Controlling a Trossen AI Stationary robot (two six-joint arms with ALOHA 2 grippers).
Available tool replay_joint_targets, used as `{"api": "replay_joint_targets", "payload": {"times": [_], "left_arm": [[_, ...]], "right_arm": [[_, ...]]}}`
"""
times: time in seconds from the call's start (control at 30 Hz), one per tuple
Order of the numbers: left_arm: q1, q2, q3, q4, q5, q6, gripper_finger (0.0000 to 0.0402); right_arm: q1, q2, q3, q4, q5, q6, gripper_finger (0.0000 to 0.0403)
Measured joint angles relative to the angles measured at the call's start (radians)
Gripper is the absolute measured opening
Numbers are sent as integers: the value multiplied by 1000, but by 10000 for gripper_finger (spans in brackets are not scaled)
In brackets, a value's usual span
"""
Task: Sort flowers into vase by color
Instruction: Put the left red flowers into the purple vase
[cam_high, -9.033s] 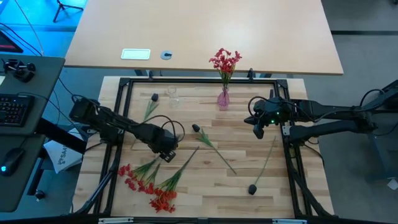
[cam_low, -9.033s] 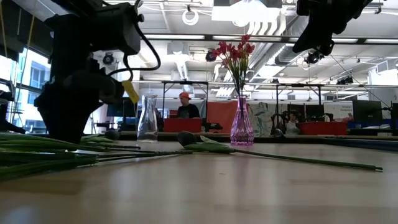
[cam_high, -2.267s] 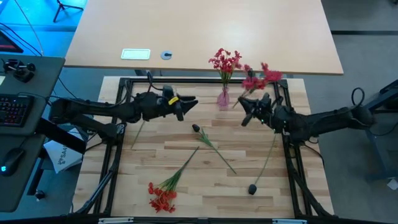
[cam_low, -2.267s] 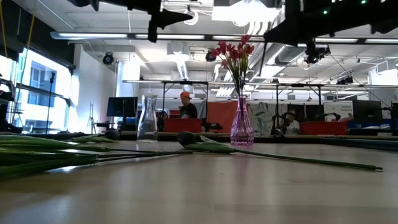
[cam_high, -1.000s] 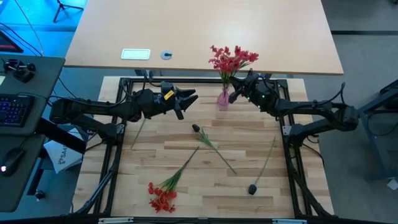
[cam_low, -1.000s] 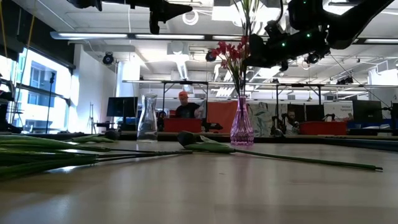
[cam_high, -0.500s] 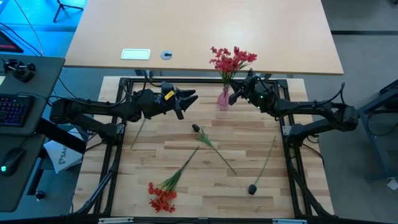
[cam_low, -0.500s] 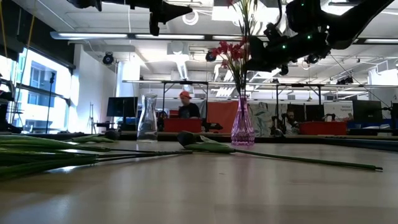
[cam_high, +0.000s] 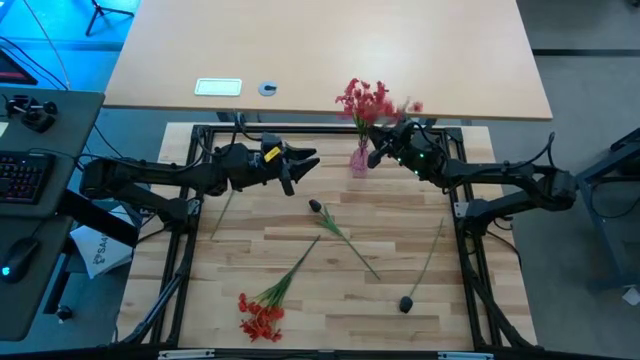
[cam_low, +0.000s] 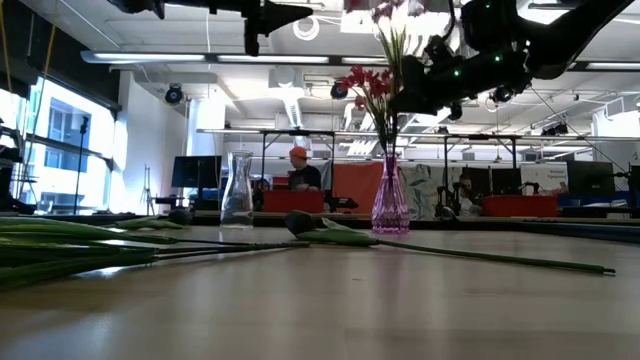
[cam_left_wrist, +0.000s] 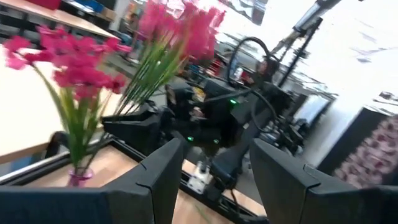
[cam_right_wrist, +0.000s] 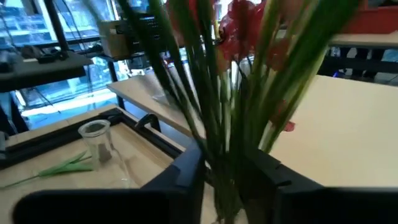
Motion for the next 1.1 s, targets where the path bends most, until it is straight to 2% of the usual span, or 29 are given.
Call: {"api": "replay_joint_targets", "payload": {"times": [0.17, 0.33, 0.57, 0.77, 0.97, 1.1], "left_arm": [[-1, 0, 0, -32, 11, -26, 177], [0, 0, 0, -59, 11, -35, 177], [0, 0, 0, -71, 11, -34, 177], [0, 0, 0, -75, 11, -33, 177], [0, 0, 0, -81, 11, -34, 177], [0, 0, 0, -82, 11, -34, 177]], "right_arm": [[0, -16, 0, -29, -26, 73, 141], [0, -59, 0, -155, -28, 135, 198], [-1, -115, 0, -350, -47, 230, 250], [-2, -119, 0, -384, -108, 203, 261], [0, -132, 0, -302, -102, 137, 254], [0, -167, 0, -300, -50, 90, 235]]}}
